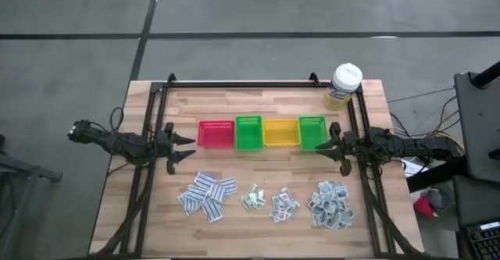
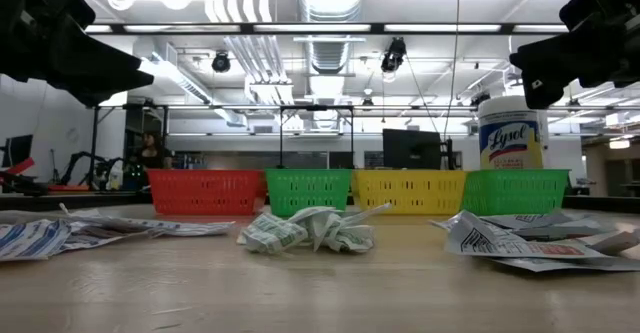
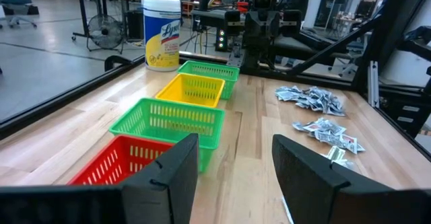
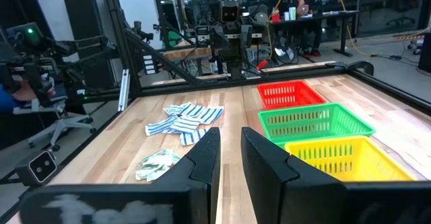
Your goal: Pick & Place First Aid Supplies
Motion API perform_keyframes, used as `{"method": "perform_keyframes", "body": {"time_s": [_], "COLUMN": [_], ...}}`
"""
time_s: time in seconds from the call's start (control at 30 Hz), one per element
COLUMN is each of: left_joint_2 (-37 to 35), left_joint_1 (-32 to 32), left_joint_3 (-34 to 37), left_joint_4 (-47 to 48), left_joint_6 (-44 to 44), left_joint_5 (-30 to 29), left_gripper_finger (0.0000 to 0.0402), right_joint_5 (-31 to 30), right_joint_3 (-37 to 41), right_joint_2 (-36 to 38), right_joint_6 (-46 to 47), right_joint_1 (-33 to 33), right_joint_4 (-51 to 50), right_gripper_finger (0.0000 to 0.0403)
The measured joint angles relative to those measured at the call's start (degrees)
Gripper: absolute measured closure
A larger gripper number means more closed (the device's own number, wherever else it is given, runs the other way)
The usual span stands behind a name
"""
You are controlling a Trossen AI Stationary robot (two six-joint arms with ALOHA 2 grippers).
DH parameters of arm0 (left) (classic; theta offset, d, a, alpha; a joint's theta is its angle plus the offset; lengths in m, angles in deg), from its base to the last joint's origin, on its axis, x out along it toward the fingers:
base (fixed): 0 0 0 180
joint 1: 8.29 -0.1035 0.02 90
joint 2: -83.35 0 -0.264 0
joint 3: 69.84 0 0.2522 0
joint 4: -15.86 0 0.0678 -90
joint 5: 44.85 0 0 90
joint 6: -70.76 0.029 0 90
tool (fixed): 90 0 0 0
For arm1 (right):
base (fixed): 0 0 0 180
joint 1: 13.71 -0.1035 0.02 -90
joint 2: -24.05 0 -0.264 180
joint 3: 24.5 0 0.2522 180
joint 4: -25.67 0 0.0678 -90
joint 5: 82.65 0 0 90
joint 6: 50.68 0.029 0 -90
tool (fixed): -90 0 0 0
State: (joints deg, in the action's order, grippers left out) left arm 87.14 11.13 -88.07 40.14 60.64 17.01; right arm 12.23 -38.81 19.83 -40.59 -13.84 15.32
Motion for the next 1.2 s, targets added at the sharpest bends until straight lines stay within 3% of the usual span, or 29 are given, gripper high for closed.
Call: {"method": "perform_keyframes", "body": {"time_s": [1.2], "left_joint_2": [0.0], "left_joint_1": [0.0], "left_joint_3": [0.0], "left_joint_4": [0.0], "left_joint_6": [-3.8], "left_joint_5": [0.0], "left_gripper_finger": [0.0213], "right_joint_5": [0.0], "right_joint_3": [0.0], "right_joint_2": [0.0], "right_joint_6": [-0.2], "right_joint_1": [0.0], "right_joint_4": [0.0], "right_gripper_finger": [0.0346]}}
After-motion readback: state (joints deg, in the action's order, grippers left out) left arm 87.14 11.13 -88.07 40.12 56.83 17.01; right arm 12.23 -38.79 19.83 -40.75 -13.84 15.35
